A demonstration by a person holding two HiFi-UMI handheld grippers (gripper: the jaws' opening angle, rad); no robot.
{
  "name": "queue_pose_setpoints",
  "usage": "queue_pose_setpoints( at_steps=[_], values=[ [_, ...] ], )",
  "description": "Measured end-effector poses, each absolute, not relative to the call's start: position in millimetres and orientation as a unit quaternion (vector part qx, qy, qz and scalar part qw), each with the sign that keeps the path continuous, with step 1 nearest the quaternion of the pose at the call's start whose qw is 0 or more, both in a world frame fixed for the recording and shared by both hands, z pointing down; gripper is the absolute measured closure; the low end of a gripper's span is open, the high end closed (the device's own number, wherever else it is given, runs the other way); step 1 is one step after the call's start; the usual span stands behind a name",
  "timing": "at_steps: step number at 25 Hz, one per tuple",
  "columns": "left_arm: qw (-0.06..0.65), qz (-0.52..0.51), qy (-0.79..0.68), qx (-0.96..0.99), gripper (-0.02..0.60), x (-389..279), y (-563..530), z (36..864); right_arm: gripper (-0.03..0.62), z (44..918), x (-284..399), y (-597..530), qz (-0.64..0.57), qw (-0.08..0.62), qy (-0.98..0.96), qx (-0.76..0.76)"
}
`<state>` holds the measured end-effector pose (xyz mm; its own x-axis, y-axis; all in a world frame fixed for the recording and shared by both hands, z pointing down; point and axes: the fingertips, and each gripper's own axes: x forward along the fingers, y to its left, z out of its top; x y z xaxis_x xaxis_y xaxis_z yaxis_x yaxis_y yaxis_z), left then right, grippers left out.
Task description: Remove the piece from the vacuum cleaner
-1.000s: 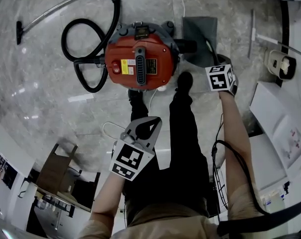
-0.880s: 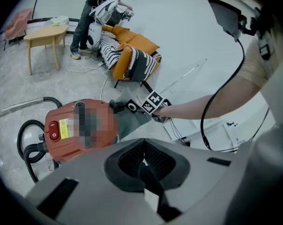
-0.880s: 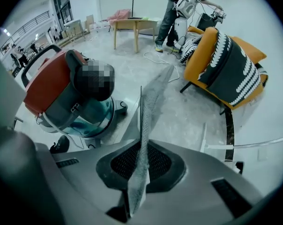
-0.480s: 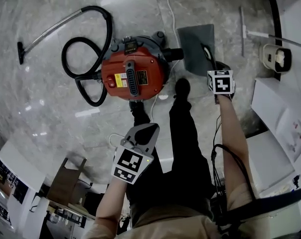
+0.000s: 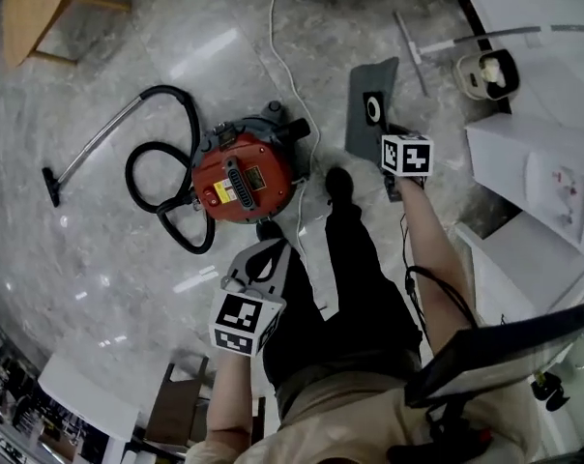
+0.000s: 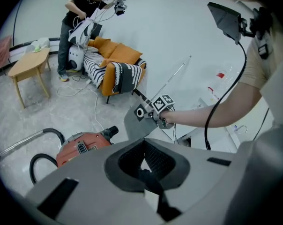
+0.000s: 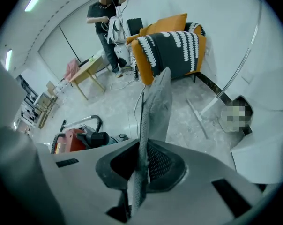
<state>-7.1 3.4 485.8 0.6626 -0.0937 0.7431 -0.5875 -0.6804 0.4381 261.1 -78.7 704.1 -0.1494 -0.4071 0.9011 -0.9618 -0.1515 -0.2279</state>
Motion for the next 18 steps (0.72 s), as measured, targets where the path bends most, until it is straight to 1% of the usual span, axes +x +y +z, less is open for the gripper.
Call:
queue_pose_setpoints(
  at_steps=[4,8,12,14,18],
  values=[
    [0.316,0.354,-0.198,0.858,0.588,-10,0,443,0.569,657,259,-68,0.495,0.250,-0.578,0.599],
    [0.269,0.358,-0.195,0.873,0.588,-22,-6,403,0.569,614,249,-63,0.507,0.208,-0.572,0.611],
    [0.226,0.356,-0.212,0.882,0.588,-40,-18,366,0.569,575,243,-57,0.498,0.193,-0.578,0.617],
    [0.218,0.348,-0.229,0.883,0.588,-50,-20,350,0.569,558,233,-56,0.497,0.187,-0.587,0.611],
    [0.215,0.348,-0.249,0.878,0.588,-66,-16,326,0.569,522,216,-48,0.486,0.198,-0.610,0.594]
  ],
)
